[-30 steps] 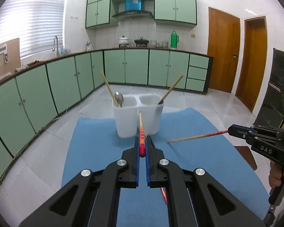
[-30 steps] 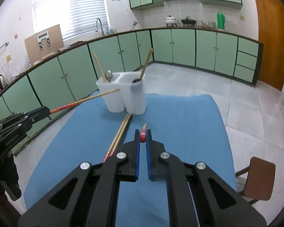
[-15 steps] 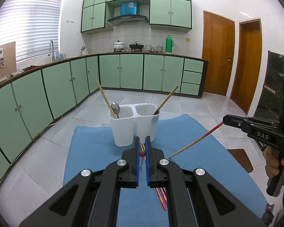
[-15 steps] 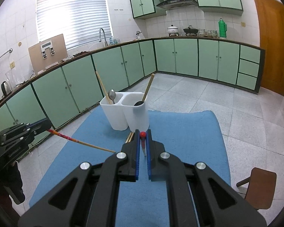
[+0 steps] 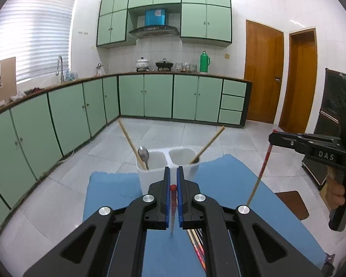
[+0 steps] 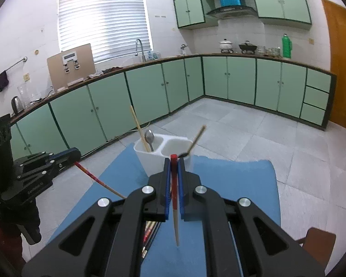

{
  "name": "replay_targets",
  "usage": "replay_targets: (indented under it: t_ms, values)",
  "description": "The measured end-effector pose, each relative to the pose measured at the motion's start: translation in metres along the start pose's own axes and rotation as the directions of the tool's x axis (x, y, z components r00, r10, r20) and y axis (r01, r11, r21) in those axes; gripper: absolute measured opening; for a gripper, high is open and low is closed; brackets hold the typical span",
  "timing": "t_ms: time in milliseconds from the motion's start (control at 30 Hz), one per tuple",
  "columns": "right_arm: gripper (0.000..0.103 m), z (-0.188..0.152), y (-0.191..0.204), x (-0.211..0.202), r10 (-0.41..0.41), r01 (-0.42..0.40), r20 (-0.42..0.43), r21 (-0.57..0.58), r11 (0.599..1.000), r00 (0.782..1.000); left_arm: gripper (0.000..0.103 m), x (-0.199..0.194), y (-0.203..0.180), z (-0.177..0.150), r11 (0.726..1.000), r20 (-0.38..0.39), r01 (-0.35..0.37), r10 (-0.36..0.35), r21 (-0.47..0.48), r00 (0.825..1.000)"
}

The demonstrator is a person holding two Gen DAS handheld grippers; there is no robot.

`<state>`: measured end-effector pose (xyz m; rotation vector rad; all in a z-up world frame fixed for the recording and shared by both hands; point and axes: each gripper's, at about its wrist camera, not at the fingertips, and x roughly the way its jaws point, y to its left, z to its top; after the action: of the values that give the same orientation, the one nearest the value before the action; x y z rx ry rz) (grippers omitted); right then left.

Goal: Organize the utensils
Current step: 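Lift both red-patterned chopsticks and carry them above the white holder, then open both grippers to drop the chopsticks into the white holder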

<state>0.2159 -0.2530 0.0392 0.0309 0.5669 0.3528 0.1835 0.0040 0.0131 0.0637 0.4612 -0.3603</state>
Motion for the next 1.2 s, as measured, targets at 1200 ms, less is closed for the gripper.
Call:
replay_targets:
  t_ms: [1200]
  values:
    - [0.005,0.123,-0.025,0.113,0.001,0.002,0.089,-0.03,1.0,0.996,0.005,0.122,0.041,0.098,1.0,0.193,-0.015,0.015,0.002,0.981]
